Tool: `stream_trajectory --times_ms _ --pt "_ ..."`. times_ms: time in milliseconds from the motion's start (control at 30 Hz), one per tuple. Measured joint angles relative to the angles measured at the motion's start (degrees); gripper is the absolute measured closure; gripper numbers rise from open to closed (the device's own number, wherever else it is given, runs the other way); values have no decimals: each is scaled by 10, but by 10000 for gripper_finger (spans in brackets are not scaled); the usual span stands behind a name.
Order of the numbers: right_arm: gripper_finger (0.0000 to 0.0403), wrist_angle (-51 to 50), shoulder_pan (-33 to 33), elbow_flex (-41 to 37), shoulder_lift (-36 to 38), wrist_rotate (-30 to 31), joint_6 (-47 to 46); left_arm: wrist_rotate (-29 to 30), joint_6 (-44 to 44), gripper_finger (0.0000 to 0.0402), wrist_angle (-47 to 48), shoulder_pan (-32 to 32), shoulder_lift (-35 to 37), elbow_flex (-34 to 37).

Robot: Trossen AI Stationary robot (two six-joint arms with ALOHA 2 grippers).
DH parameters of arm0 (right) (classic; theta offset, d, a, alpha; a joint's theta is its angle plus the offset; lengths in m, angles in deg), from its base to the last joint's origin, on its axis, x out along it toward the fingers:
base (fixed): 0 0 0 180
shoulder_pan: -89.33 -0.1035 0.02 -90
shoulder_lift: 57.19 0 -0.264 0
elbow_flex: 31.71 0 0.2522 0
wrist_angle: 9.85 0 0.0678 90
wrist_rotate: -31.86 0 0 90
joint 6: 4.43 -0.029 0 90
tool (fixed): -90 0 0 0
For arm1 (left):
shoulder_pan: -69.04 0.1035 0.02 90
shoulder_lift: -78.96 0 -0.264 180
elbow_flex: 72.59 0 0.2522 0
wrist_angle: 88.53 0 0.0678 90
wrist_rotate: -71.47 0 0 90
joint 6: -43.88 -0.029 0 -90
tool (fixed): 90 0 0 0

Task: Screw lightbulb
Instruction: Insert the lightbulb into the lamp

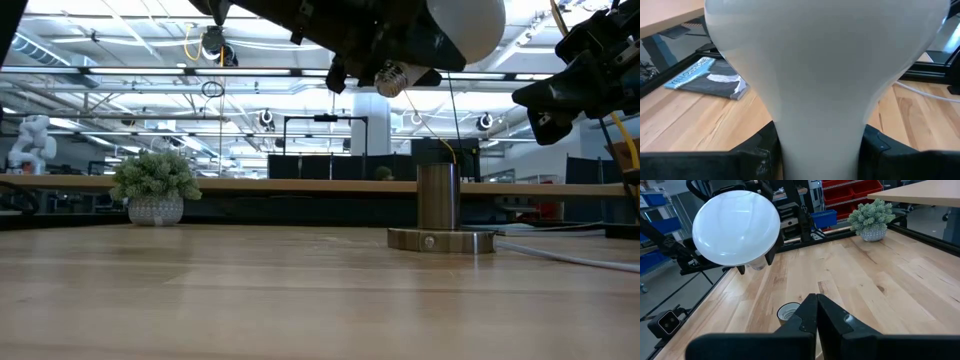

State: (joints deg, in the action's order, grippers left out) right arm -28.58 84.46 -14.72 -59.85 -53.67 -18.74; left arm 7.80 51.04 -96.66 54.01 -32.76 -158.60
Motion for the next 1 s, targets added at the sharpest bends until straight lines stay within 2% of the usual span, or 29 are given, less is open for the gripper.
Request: stream_trajectory --times_ms 667,867,1000 --pt "403 0 0 0 0 0 0 0 22 243 -13 34 0 0" --pt "403 0 0 0 0 0 0 -15 -1 243 -29 53 0 0" --pt "403 0 0 0 0 2 0 -35 -2 243 -125 57 0 49"
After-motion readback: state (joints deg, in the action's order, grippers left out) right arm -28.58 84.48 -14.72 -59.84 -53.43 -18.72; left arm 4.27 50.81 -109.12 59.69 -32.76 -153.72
